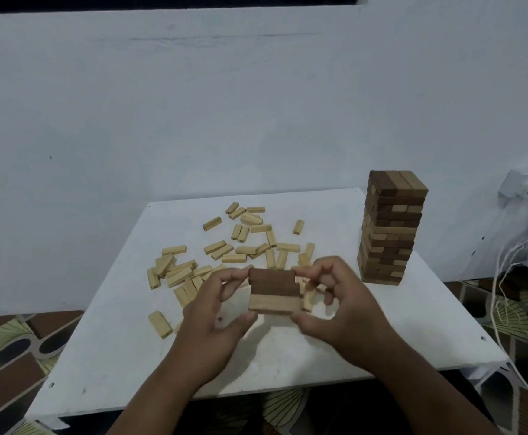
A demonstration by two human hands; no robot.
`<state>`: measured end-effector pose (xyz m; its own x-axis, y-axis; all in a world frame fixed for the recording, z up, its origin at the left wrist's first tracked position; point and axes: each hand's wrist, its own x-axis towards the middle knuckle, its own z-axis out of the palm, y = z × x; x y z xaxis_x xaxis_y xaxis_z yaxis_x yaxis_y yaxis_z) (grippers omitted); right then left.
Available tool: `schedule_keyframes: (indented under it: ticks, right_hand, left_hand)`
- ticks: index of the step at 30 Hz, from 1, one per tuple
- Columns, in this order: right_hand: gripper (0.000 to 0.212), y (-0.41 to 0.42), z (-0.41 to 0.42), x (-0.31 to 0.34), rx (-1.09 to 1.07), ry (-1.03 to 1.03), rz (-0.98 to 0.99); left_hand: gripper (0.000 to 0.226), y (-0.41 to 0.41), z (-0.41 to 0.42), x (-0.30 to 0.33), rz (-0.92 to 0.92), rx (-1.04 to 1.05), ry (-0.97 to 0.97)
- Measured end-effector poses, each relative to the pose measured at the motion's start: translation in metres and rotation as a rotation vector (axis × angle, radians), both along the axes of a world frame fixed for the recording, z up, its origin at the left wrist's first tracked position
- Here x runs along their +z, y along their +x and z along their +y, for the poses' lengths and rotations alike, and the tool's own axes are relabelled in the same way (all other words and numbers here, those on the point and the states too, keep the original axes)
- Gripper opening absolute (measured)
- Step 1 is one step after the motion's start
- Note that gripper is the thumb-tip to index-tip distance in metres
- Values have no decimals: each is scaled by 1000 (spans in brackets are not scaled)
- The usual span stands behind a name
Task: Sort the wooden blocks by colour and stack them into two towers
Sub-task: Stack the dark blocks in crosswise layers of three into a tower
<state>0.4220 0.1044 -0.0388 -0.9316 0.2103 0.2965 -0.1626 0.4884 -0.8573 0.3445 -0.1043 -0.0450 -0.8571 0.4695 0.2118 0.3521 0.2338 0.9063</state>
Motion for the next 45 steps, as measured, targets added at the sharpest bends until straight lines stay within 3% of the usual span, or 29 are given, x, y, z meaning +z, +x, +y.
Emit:
schedule_keyframes:
  ticks: [3,7,15,25,34,40,43,45]
  right_hand:
    - [50,0,14,34,-40,-79,59]
    - [42,2,40,76,-93,-33,187]
    - [32,-1,114,127,-213,39,245]
    - [31,-26,177,104,-247,52,57]
    - [32,-29,186,79,-229,1,34]
    - [44,-29,181,78,-197,-156,-14]
    - [58,-27,175,77,-266,-161,-83]
    - [80,-29,172,74,-322,-139,-131]
  left_hand:
    - [52,-2,24,28,-6,-24,130]
    - [50,-9,70,67,32,-67,240]
    - [41,-27,165,117,78,-137,282]
    - [47,-53,228,104,72,-81,111]
    - [59,-47,237,87,19,-91,121]
    - [76,-42,235,88,-40,-162,103]
    - [47,-39,236,89,-21,-156,14]
    - [50,-37,239,88,-73,-114,8]
